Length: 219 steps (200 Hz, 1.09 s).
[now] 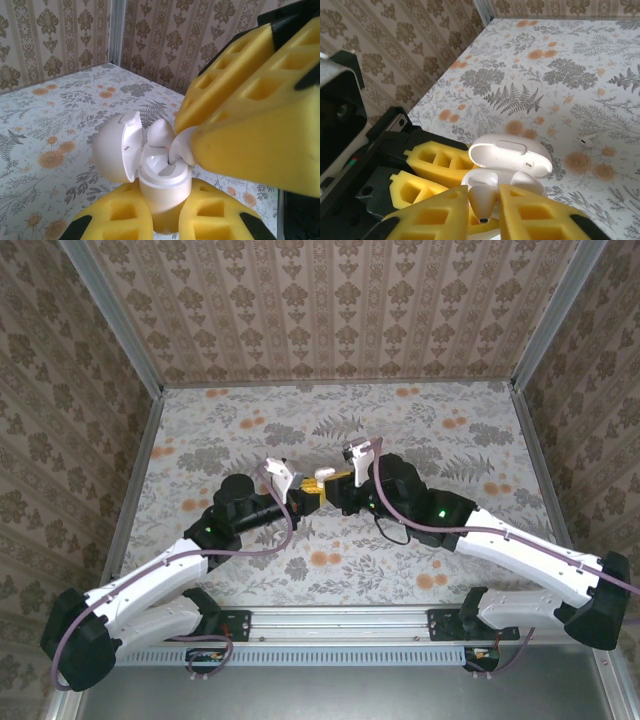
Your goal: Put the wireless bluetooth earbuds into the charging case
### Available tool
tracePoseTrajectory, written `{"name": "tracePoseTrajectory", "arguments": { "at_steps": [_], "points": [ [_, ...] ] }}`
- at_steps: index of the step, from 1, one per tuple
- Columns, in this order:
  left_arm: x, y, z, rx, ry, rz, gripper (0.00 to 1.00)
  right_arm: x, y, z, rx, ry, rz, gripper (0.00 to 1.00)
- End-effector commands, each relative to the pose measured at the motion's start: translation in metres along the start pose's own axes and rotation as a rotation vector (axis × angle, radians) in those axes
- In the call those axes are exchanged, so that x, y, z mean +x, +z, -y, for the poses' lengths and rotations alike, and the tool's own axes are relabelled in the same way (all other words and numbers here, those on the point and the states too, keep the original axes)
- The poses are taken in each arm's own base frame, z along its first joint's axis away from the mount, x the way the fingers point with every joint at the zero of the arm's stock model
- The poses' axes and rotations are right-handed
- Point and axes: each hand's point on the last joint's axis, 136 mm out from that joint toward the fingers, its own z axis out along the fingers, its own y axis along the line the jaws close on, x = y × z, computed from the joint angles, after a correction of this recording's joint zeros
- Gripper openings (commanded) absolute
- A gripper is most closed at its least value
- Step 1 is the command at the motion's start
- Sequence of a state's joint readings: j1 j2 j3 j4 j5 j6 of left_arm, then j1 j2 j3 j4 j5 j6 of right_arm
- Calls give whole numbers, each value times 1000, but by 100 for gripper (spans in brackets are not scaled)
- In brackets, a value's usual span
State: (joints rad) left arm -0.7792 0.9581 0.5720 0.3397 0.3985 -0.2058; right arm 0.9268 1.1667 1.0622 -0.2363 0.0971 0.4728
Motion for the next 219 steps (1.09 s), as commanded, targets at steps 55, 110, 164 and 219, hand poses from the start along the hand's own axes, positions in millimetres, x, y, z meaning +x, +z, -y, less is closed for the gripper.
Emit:
{"name": "tracePoseTrajectory", "arguments": {
  "at_steps": [55,110,164,219],
  "points": [
    [-40,-10,10,15,44,135,0,-21,-32,-22,-104,201,-51,52],
    [-40,-13,12,21,44,139,0,-40,-55,-13,-139,331,-10,48],
    [-41,-18,17,39,41,144,0,-22,-40,-8,-118,332,-87,31],
    [-40,-19,22,67,33,138,0,-19,-28,-16,-154,321,-119,23]
  ]
}}
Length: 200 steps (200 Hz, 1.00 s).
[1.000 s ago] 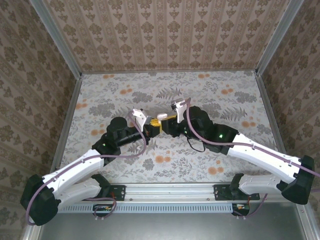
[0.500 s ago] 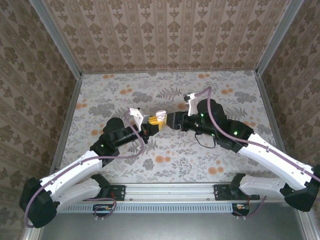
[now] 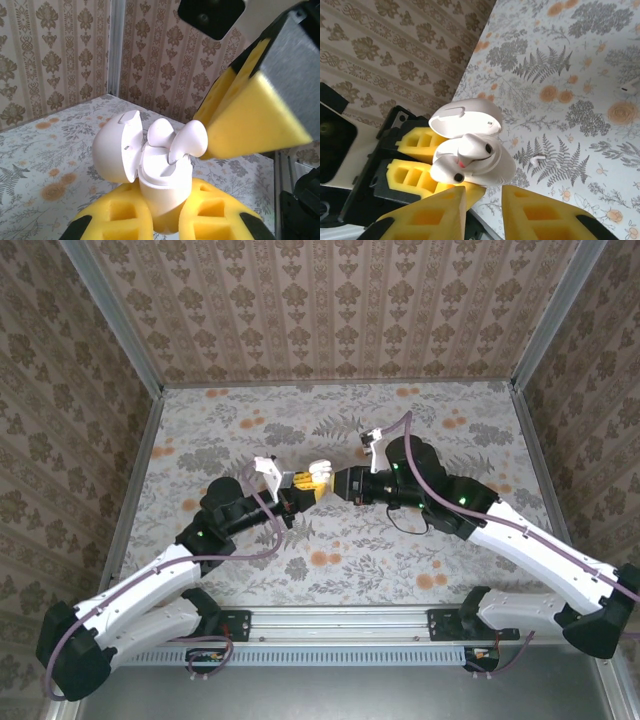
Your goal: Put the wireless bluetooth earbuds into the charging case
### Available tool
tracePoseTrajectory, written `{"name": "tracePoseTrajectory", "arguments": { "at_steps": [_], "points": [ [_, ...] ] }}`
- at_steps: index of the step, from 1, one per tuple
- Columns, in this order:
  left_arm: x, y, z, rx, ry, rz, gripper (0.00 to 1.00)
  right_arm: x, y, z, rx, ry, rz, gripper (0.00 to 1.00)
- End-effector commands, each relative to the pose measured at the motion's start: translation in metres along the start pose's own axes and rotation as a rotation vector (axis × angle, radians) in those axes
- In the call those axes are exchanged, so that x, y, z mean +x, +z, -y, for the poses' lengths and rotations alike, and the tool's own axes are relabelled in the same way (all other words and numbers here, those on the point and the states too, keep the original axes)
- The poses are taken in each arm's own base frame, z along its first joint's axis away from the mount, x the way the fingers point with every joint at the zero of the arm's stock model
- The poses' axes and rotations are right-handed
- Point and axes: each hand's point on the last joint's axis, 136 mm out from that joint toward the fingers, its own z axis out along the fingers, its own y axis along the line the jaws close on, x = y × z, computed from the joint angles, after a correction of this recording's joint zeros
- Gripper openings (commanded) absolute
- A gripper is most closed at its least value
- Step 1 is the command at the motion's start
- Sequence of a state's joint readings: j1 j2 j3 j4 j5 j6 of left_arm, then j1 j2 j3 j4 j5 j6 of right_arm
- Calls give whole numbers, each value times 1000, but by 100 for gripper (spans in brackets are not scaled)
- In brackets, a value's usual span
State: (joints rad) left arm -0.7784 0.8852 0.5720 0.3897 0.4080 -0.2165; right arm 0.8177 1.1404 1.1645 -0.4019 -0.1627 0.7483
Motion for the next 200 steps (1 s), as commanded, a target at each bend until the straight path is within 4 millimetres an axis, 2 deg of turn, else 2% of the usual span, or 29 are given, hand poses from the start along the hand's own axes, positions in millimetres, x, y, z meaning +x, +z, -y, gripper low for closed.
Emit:
{"name": "tracePoseTrajectory", "arguments": {
  "at_steps": [1,102,136,161,200],
  "points": [
    [-9,-4,9,38,-6,30,0,-5,-3,-11,-41,-4,-5,23],
    [-8,-3,7,26,-1,28,0,5,3,-17,-80,-19,-62,19],
    [-6,-2,5,18,0,23,0,9,3,-25,-108,-45,-86,18],
    [-6,0,4,19,-2,20,0,7,-6,-25,-96,-65,-74,17],
    [-6,0,5,20,-3,20,0,-15,-33,-16,-88,-21,35,17]
  ]
}}
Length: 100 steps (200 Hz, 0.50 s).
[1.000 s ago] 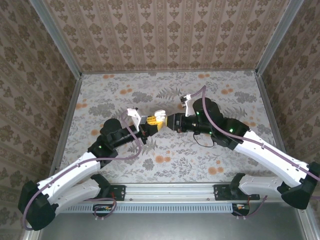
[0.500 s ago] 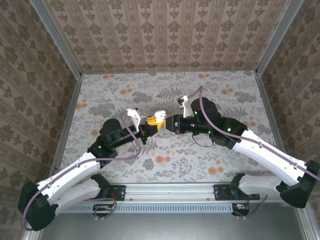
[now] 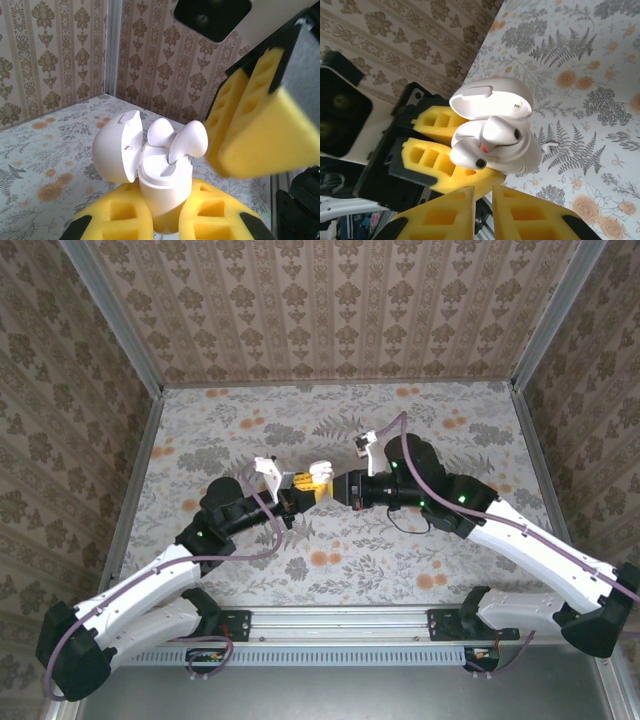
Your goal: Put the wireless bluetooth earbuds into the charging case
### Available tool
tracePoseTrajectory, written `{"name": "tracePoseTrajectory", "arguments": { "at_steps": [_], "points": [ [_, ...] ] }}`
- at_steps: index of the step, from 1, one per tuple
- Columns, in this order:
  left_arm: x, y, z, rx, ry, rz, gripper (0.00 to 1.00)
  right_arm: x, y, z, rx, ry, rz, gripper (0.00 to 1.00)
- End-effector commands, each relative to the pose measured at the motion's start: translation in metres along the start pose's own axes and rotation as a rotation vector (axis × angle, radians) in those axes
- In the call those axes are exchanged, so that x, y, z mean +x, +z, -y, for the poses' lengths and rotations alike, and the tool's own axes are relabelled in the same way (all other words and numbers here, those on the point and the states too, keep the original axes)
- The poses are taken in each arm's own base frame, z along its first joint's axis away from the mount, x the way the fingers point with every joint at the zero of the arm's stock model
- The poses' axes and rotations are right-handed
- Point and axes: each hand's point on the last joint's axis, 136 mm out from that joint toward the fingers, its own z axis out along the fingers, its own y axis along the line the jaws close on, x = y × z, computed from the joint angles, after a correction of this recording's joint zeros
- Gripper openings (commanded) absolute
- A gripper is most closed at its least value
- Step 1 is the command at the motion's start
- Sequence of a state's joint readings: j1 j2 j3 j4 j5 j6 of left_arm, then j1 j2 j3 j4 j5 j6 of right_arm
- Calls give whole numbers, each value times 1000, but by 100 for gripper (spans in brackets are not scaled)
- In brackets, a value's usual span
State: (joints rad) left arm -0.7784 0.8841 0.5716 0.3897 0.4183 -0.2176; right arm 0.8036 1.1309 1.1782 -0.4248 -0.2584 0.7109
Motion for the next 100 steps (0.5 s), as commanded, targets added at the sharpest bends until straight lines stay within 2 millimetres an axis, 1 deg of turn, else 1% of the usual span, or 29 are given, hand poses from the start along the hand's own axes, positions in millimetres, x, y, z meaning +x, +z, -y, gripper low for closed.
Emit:
{"name": "tracePoseTrajectory", "arguments": {
  "at_steps": [1,20,46,70,100],
  "points": [
    [-6,0,3,10,-3,20,0,-20,-28,-6,-29,11,90,17],
    [-5,1,3,15,-3,18,0,-26,-30,-14,-81,26,87,19],
    [-7,2,5,32,-4,20,0,-26,-24,-25,-141,30,57,24],
    [-8,4,7,47,-5,19,0,-25,-18,-29,-173,37,37,27],
    [-8,4,8,52,-9,16,0,-26,-14,-31,-177,33,25,27]
  ]
}}
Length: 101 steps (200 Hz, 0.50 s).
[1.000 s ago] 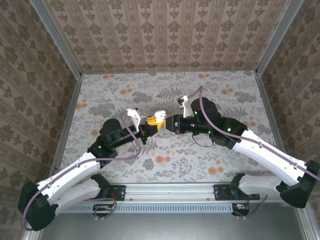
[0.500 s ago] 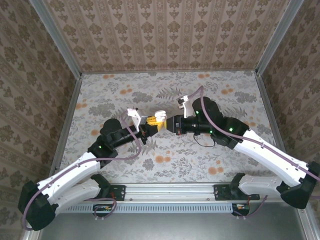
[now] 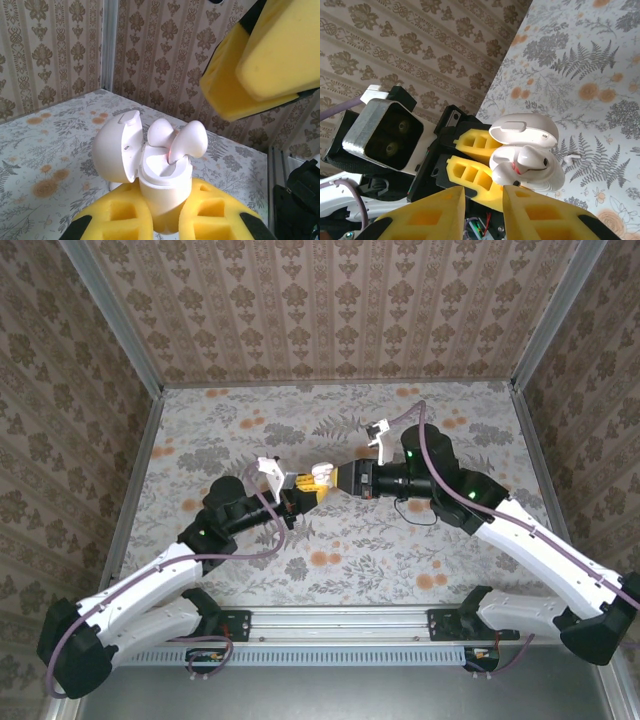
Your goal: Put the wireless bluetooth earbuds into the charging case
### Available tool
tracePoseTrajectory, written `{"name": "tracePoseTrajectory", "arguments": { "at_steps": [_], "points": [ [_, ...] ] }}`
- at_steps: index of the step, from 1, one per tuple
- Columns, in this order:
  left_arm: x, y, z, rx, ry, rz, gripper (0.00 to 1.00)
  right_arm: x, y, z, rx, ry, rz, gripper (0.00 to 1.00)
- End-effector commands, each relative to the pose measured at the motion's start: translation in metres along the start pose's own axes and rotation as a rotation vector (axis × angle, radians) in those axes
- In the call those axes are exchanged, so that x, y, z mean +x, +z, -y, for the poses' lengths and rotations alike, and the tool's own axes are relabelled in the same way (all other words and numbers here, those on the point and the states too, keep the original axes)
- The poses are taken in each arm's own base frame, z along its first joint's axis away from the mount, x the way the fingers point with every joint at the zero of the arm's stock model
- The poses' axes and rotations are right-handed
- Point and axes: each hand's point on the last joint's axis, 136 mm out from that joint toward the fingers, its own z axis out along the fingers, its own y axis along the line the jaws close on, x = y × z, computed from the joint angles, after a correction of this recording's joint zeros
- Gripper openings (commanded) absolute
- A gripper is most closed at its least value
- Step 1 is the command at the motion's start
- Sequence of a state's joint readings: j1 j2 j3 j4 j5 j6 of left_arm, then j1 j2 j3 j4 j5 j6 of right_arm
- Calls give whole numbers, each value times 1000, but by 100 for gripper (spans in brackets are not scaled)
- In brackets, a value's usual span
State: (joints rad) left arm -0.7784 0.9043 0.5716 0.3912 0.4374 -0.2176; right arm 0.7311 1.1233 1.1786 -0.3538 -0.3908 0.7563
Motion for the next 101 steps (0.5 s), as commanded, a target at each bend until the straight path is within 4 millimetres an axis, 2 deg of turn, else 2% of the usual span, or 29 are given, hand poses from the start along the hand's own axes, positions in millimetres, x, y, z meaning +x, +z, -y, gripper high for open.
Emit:
{"name": "tracePoseTrajectory", "arguments": {
  "at_steps": [1,101],
  "points": [
    [-14,1,7,36,-1,36,0,-8,-4,-21,-71,-15,4,27],
    [-15,3,7,36,1,33,0,-4,0,-9,-16,-23,-19,29]
  ]
}}
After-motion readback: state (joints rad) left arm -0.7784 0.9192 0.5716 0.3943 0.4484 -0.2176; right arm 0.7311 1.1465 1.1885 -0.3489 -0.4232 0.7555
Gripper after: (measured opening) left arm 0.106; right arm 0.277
